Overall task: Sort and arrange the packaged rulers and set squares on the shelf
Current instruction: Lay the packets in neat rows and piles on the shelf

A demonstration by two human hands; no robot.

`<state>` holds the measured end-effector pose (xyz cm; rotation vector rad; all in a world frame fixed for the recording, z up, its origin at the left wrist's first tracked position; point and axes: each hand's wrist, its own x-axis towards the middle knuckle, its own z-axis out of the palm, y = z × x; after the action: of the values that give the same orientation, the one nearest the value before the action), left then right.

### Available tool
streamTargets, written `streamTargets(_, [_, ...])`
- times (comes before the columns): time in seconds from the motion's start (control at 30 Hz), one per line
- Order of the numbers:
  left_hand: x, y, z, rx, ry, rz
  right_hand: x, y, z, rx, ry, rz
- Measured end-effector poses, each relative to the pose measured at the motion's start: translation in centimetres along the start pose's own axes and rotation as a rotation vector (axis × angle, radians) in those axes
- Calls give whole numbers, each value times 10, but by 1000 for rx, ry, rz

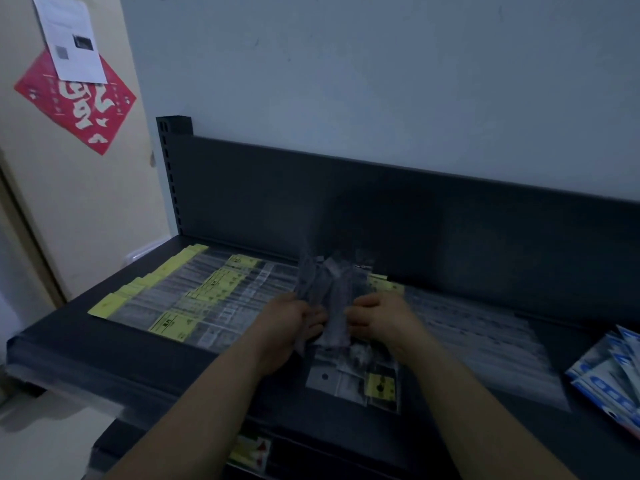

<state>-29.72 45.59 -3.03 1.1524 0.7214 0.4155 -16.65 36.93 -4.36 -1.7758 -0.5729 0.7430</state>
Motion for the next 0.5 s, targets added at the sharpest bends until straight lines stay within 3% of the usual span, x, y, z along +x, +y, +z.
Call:
streamTargets(0.13, [-5,2,-1,-64,-31,-6,-1,-1,4,27,39,1])
streamTargets(0.3, [-4,4,-7,-133,54,54,-6,-10,-10,115,73,12])
streamTargets(0.5, [-13,-2,-4,-116,-17,92,-26,-16,-28,396,-78,-27])
